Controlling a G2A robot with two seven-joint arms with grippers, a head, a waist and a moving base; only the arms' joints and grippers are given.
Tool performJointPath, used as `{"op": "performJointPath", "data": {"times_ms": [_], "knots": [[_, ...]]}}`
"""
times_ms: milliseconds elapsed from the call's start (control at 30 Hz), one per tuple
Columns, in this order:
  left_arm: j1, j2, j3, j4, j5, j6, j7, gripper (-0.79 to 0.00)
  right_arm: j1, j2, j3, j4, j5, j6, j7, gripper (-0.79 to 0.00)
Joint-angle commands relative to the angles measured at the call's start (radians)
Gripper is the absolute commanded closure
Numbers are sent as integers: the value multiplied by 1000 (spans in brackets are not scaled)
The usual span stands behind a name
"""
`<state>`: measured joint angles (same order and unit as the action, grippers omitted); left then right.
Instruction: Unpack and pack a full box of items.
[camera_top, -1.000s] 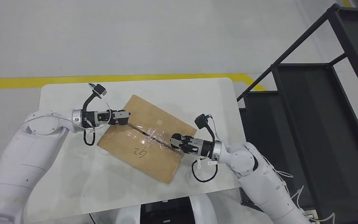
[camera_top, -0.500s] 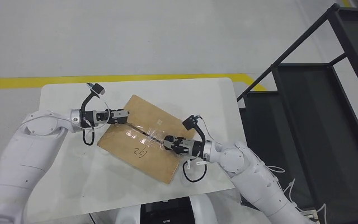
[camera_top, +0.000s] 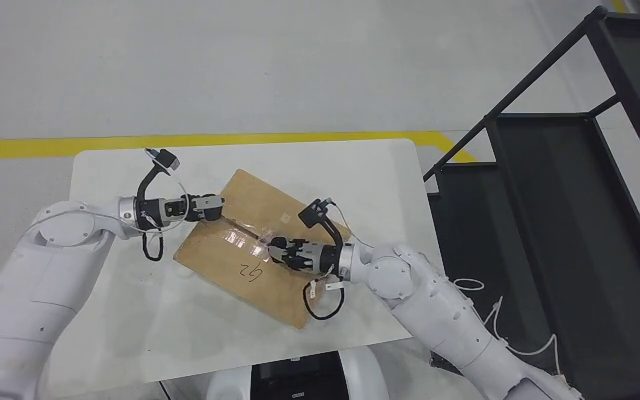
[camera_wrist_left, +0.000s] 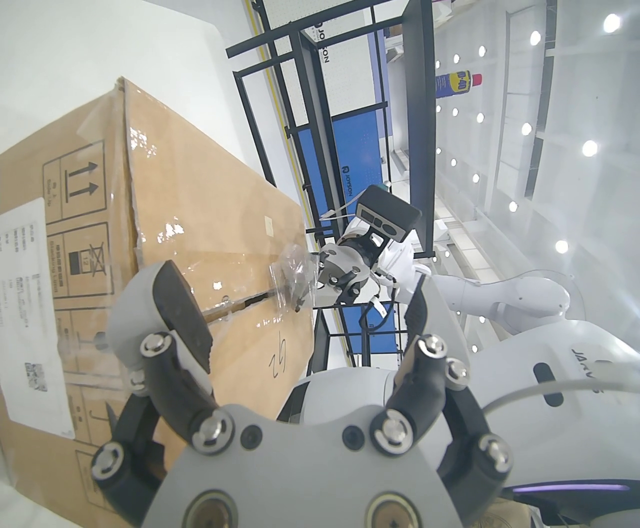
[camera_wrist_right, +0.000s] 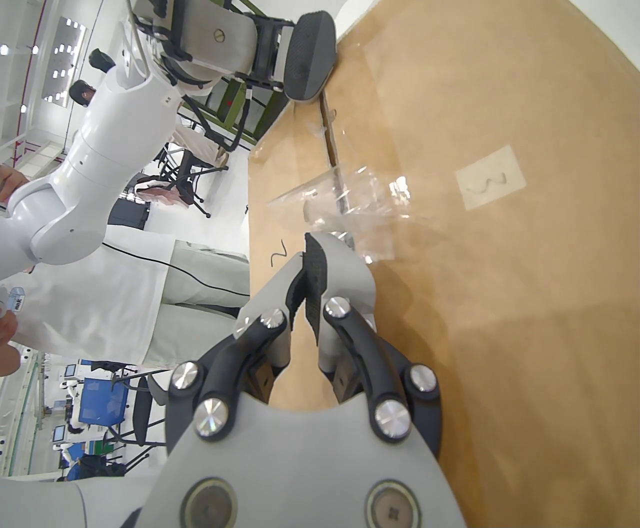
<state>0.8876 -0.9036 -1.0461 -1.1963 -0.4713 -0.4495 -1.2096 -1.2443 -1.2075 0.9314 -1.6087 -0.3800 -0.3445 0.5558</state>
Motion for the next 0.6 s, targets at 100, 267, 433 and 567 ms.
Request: {"op": "performJointPath", "data": {"times_ms": [100,267,433,567], "knots": [[19,6,-27,-15,2,-3,6,-785,49,-19,-50,14,-15,13,-38,0],[47,14,-60,-37,4,-3,10,-785,90,-36,-95,32,-30,20,-58,0],[78,23,-97,-67,9,-5,23,-785,123,-52,-121,57,-38,23,-106,0],[107,31,-131,-94,16,-4,35,-785,141,-64,-139,64,-66,12,-157,0]]}}
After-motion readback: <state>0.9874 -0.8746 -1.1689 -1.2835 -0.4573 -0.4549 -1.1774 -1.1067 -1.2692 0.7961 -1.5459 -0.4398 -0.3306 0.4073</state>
